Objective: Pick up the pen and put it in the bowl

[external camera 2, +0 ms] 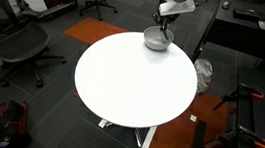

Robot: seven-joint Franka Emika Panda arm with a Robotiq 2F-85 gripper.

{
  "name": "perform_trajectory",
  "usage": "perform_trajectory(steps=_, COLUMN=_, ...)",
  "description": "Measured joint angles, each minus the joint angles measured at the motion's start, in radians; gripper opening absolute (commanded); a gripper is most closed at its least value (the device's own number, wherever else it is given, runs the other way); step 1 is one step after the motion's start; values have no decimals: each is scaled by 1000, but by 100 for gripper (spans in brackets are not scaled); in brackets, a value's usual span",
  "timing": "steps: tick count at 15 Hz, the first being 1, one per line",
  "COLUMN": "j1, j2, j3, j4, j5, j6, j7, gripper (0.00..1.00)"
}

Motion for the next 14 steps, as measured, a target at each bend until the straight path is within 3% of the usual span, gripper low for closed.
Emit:
perform_trajectory(steps=5, j1=10, j2=19, j3=-2, j4=6, j5=0, j6=1, j7=35, gripper=88)
perform_trajectory(steps=7, j1=14, j2=19, j3=-2, j4=8, j5=0, j6=5, j7=35, gripper=100)
perform_trajectory(steps=14, j1=38, j2=-47, j3=2, j4=0, j5=2, j6=14, j7=35, gripper=100)
